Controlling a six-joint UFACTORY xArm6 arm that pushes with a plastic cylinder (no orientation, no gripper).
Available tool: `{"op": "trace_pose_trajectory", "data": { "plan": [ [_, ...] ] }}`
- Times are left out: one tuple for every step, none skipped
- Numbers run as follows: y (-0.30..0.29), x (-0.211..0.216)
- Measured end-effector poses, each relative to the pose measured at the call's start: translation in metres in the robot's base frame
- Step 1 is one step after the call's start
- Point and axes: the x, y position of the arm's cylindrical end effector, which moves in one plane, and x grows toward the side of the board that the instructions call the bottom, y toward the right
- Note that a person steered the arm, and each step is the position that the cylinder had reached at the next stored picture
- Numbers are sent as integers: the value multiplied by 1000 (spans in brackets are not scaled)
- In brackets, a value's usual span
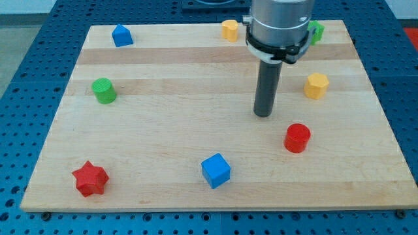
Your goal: Move the red circle to bottom right
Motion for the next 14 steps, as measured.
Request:
{"op": "trace_pose_trajectory", "data": {
  "plan": [
    [6,3],
    [48,19],
    [67,21],
    [67,21],
    [38,21],
    [25,21],
    [25,21],
    [25,40],
    [28,46],
    [28,46],
    [38,46],
    [59,46],
    [66,46],
    [66,50]
  ]
}}
